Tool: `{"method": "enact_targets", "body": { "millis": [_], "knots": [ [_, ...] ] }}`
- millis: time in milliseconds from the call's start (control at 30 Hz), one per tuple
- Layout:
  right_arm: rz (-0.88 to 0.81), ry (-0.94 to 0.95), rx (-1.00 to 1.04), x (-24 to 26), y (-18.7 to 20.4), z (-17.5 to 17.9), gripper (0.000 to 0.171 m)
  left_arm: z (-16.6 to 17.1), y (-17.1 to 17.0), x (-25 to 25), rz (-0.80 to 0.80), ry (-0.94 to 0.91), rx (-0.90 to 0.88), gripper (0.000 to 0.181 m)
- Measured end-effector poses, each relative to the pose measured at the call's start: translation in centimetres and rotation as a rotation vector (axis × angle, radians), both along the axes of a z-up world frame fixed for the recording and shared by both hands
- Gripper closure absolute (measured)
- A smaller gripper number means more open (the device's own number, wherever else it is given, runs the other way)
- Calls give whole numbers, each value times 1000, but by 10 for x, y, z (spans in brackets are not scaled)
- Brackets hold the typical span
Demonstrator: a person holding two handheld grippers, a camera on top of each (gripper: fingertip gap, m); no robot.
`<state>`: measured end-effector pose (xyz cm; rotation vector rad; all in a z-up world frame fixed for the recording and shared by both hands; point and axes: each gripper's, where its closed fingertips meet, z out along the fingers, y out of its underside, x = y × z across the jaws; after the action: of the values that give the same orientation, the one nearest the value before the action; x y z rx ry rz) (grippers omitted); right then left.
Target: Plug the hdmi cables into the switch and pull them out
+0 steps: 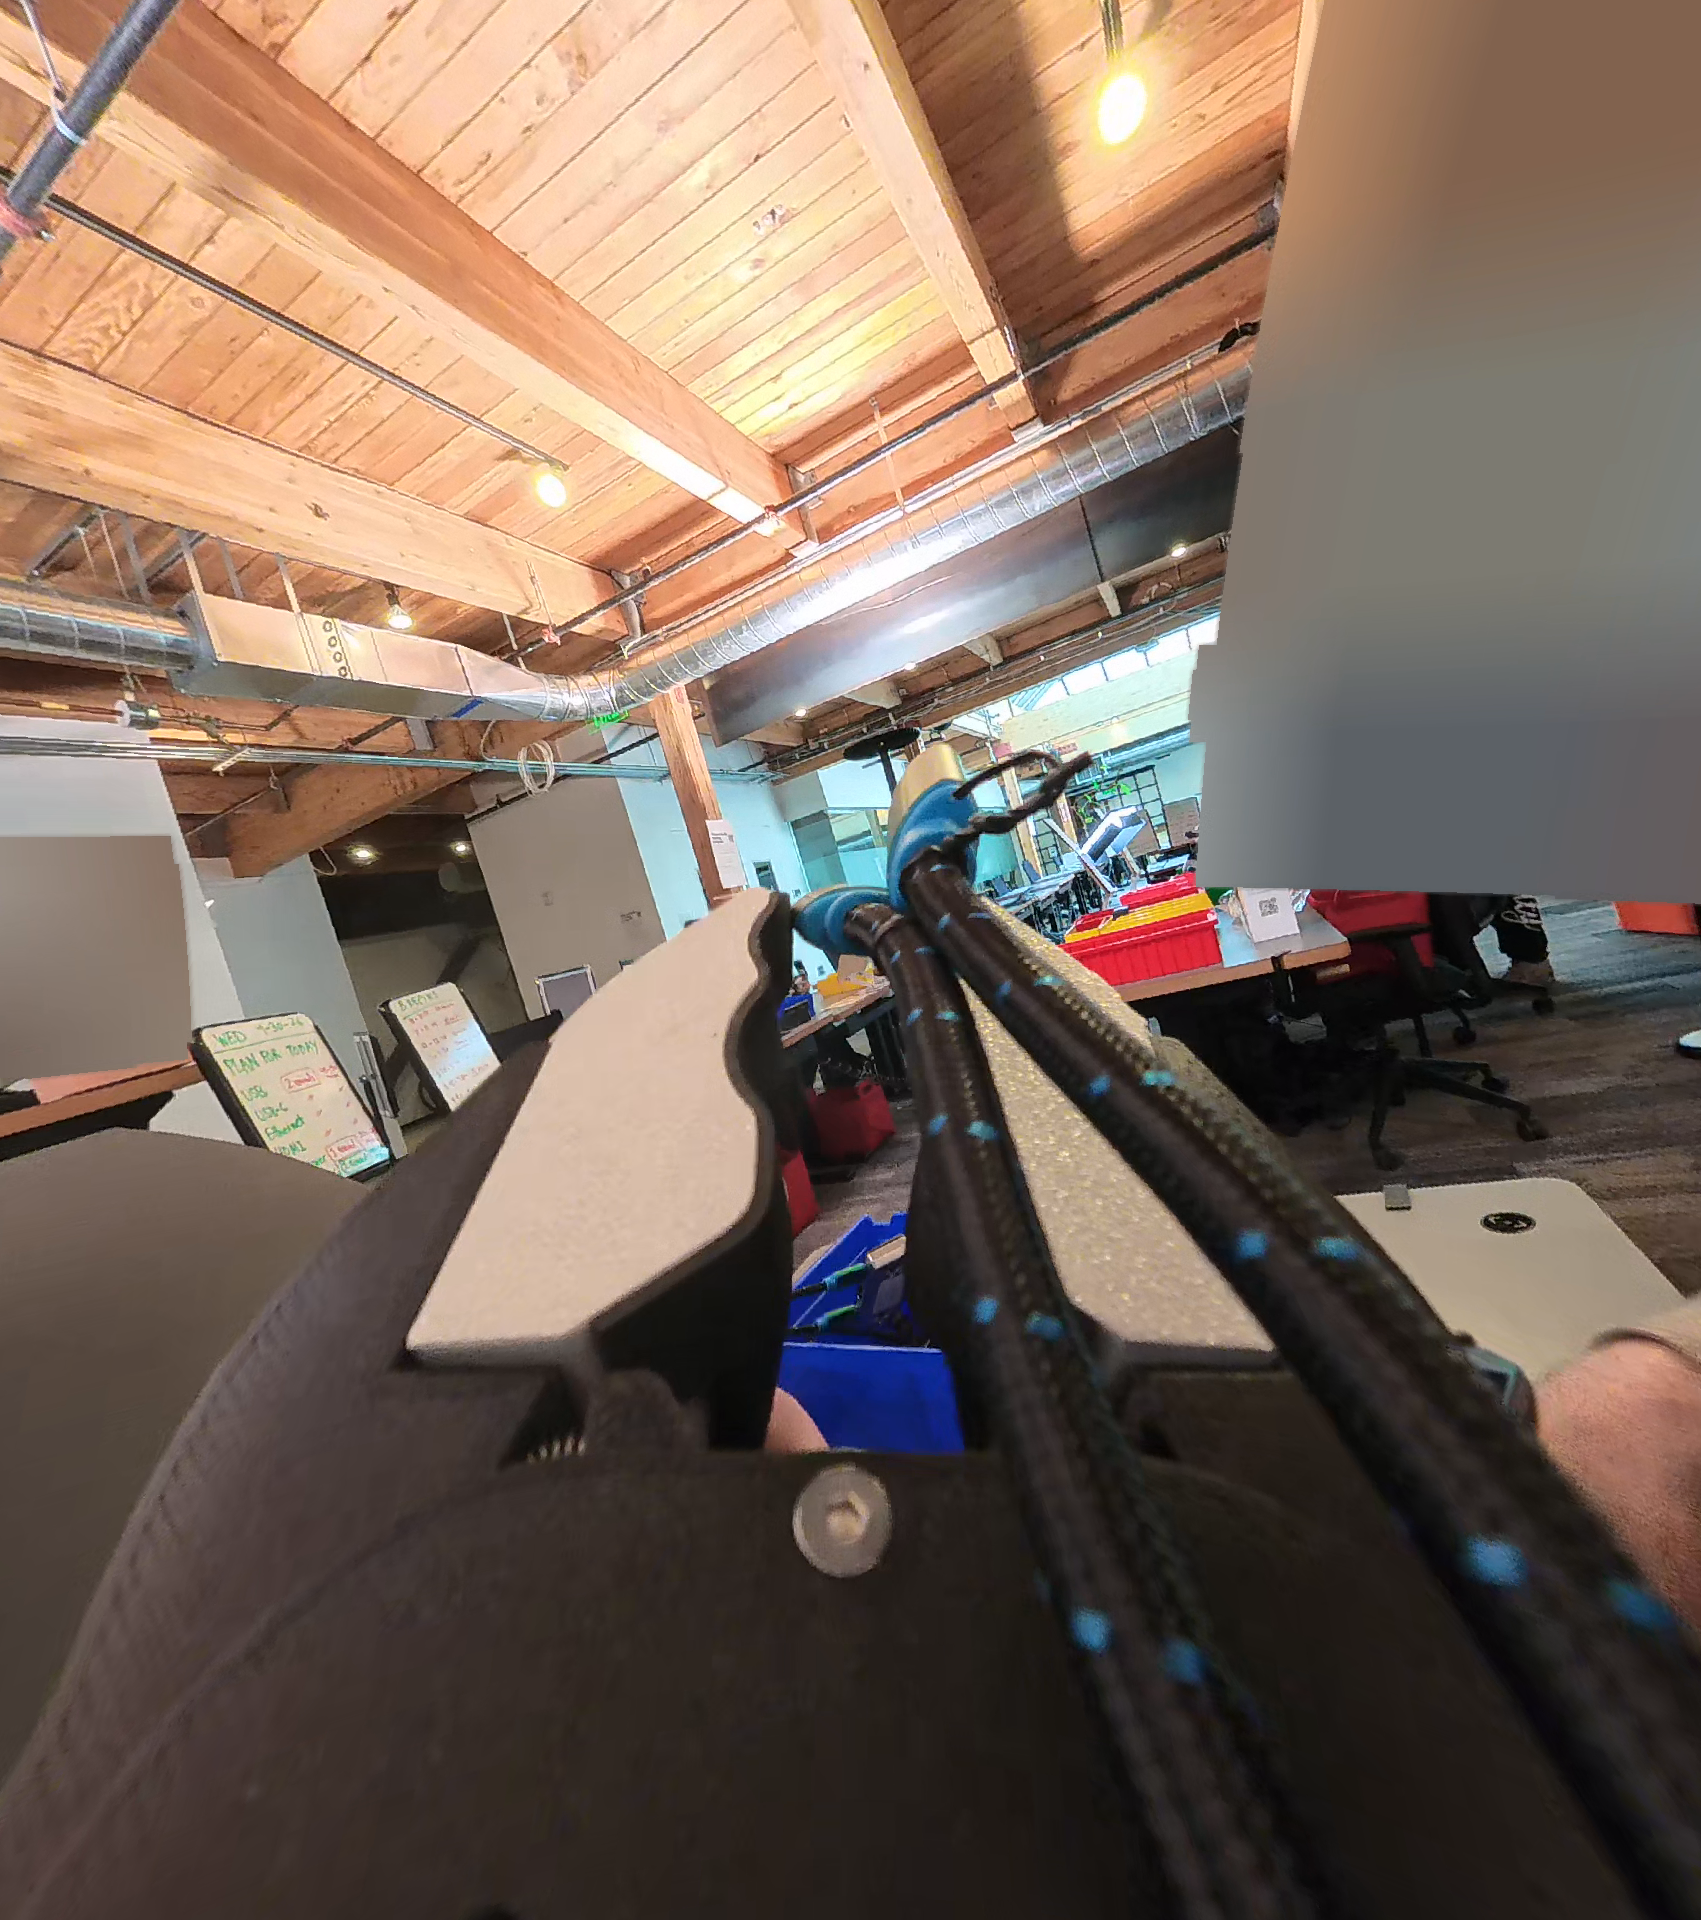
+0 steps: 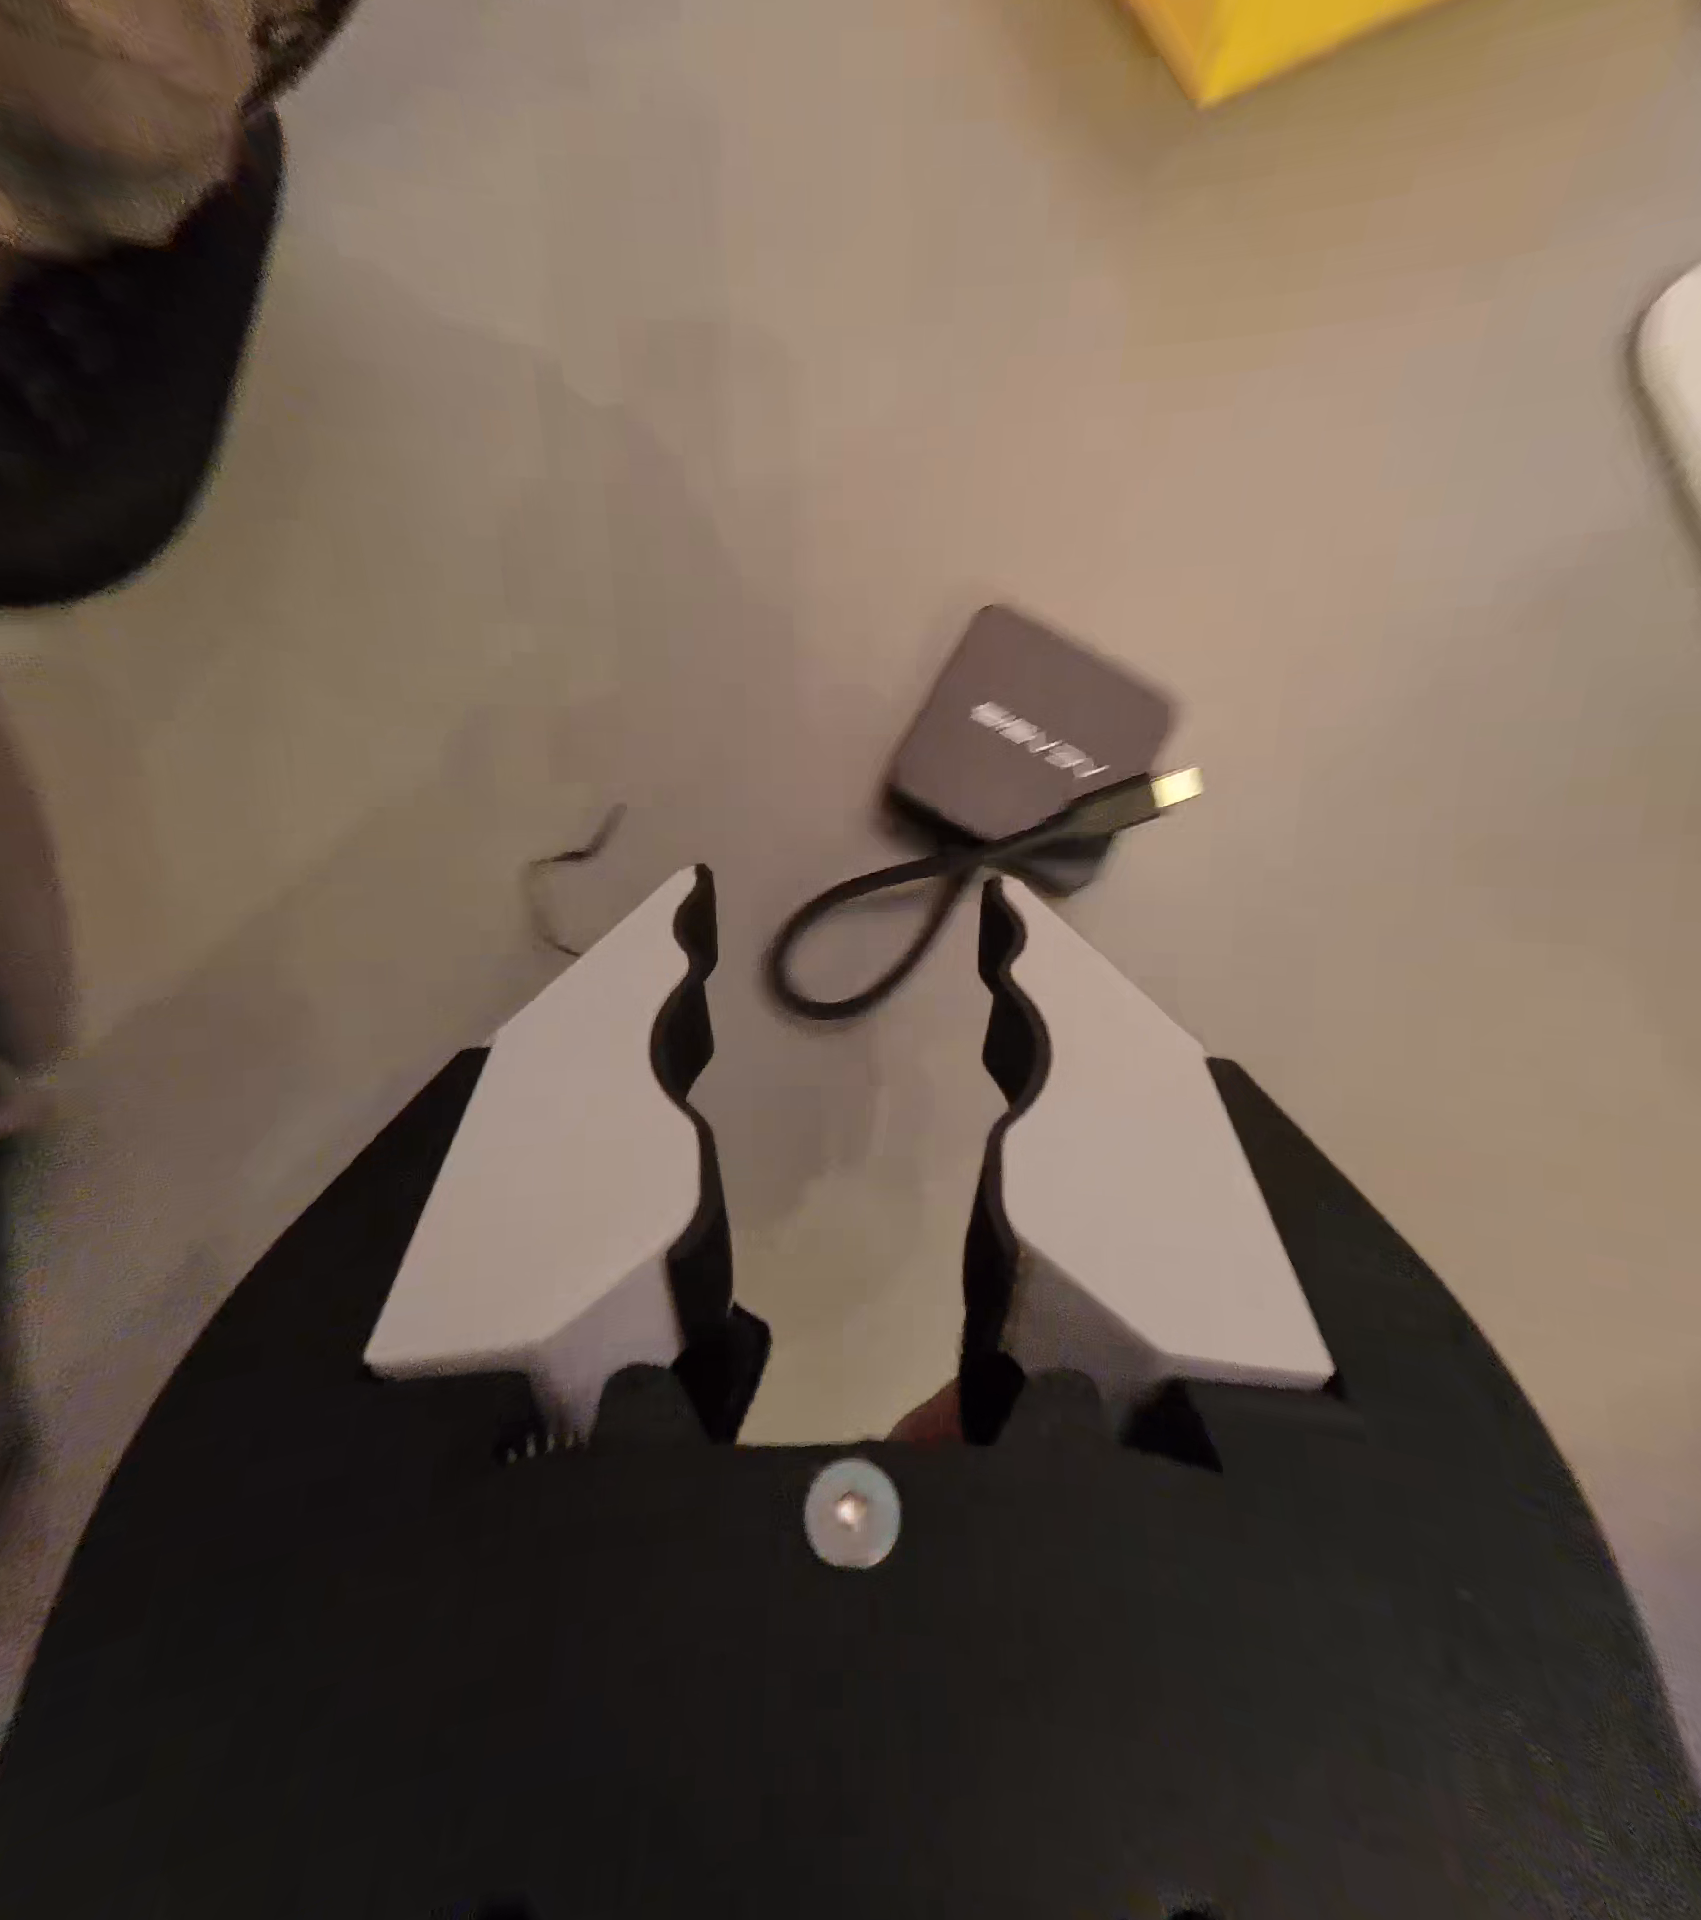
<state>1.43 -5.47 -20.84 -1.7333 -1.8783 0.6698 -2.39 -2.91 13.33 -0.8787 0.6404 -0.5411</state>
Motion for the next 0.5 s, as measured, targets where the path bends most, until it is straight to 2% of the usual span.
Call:
{"method": "enact_targets", "body": {
  "millis": [100, 200, 267, 300, 367, 500],
  "knots": [
    [132, -35, 262, -3, 42, 8, 127, 3, -4, -2, -1, 1, 9, 160],
    [351, -134, 436, -11, 74, -3, 123, 5, -5, -8, 13, 3, 17, 160],
    [486, -240, 433, -16, 80, -20, 100, 7, -5, -14, 17, -7, 18, 160],
    [559, -280, 425, -20, 78, -27, 95, 8, -5, -16, 20, -9, 16, 161],
    [702, -350, 422, -26, 72, -37, 92, 8, -3, -22, 27, -11, 16, 161],
    [882, -463, 335, -34, 54, -58, 86, 8, 2, -31, 27, -24, 4, 161]
  ]
}}
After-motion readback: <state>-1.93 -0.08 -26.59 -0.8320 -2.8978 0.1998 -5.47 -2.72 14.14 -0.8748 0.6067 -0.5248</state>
